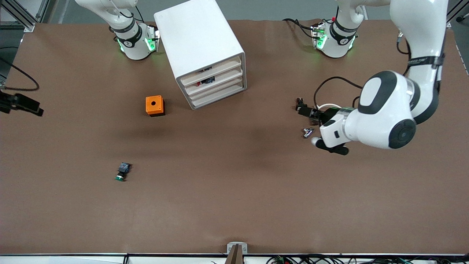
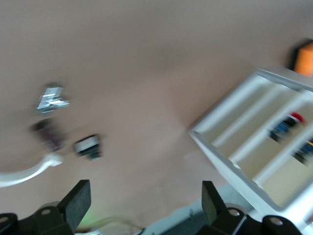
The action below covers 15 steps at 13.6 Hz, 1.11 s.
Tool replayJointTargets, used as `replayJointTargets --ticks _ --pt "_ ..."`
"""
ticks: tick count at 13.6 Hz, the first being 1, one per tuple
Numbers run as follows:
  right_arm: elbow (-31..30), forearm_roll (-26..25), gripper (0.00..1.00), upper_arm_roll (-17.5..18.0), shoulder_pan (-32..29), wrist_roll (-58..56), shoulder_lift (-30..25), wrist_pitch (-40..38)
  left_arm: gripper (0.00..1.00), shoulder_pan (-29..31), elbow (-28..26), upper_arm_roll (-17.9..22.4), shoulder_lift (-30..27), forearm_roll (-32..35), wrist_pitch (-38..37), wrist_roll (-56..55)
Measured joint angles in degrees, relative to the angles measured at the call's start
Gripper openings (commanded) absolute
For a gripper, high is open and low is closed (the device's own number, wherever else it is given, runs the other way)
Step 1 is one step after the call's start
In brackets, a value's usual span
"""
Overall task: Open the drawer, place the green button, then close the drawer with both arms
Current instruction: 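Reach the left gripper to the drawer while the right gripper reaches the button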
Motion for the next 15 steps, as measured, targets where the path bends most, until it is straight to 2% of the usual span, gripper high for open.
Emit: replayJointTargets --ticks 2,5,9,12,15 --pt "-0.58 0.02 1.00 0.10 0.10 0.35 4.56 3.81 1.00 -0.42 -0.20 -0.59 3.26 -5.67 0.00 1.98" --pt "-3.98 0.25 1.00 0.37 1.16 4.48 9.18 13.49 1.00 -1.51 -0.89 -1.79 8.11 -12.29 0.42 4.23" --pt "-10.53 2.52 1.00 0.58 3.62 8.15 13.71 27.33 1.00 -5.67 -2.90 -3.72 12.60 -18.50 6.42 10.37" --pt "-11.47 3.48 1.00 0.61 4.59 8.43 19.50 34.71 1.00 -9.35 -3.60 -3.84 17.24 -23.30 10.47 18.67" --pt "-11.46 8.47 1.00 0.61 5.08 8.50 24.51 38.61 1.00 -10.47 -4.23 -3.89 20.64 -28.53 11.68 26.99"
